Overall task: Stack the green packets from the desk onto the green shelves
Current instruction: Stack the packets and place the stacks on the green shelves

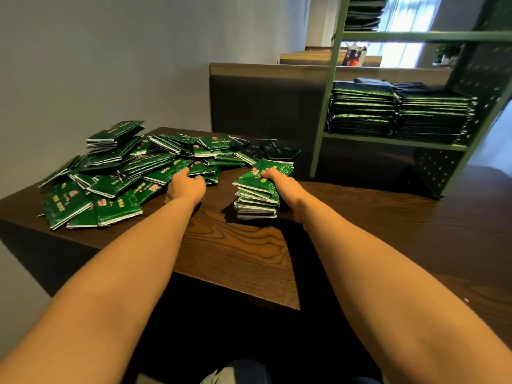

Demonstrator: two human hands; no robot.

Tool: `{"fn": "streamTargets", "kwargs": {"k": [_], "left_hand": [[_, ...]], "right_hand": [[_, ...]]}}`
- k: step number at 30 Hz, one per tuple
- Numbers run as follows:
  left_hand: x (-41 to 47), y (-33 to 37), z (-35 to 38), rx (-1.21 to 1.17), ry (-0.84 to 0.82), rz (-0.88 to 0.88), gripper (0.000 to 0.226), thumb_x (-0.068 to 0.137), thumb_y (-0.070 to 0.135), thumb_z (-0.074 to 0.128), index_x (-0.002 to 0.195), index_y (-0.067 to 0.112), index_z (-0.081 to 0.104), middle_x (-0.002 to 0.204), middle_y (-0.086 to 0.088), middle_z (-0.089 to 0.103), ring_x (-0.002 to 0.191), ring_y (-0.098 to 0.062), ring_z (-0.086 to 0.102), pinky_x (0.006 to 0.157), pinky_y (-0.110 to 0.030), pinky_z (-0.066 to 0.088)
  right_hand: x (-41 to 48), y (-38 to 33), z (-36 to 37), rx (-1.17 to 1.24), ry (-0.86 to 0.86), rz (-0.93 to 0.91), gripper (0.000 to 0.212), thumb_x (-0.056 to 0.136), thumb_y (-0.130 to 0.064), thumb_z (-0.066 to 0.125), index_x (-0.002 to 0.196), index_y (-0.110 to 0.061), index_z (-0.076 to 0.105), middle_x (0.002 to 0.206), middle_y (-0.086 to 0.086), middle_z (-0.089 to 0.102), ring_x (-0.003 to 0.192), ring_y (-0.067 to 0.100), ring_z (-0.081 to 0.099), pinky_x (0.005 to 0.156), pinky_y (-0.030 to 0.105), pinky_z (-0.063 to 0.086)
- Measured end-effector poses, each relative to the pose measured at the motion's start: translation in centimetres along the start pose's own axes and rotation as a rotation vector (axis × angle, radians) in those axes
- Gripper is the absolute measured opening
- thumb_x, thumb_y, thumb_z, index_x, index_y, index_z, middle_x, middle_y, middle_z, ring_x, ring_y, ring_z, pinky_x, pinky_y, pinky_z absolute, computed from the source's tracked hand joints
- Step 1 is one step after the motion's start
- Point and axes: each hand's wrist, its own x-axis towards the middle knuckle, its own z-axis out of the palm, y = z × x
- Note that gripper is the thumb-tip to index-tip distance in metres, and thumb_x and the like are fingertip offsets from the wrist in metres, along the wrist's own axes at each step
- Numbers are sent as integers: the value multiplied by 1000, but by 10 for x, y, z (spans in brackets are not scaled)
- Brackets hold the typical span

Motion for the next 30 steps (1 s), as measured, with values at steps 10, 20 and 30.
{"fn": "streamTargets", "kwargs": {"k": [10,20,30], "left_hand": [[-16,-3,4,-149,279,123,34,93,18,57,59,21,58,56,-3,49,60,-26,48,63,-27,40],[-59,11,-8,-637,248,-124,24,85,7,70,103,16,57,96,-6,60,84,-31,68,75,-43,60],[-110,38,-30,-769,9,38,50,86,-6,63,131,16,59,113,-9,63,88,-18,63,71,-28,54]], "right_hand": [[-7,3,2,27,13,-68,104,52,-61,75,139,-12,48,121,10,70,99,27,75,66,37,61],[-20,17,5,4,121,-212,67,88,-43,72,137,-16,36,117,0,60,110,23,65,105,51,51],[-50,3,-4,-36,211,-96,67,87,-45,68,133,-19,28,119,10,58,113,32,61,103,53,52]]}}
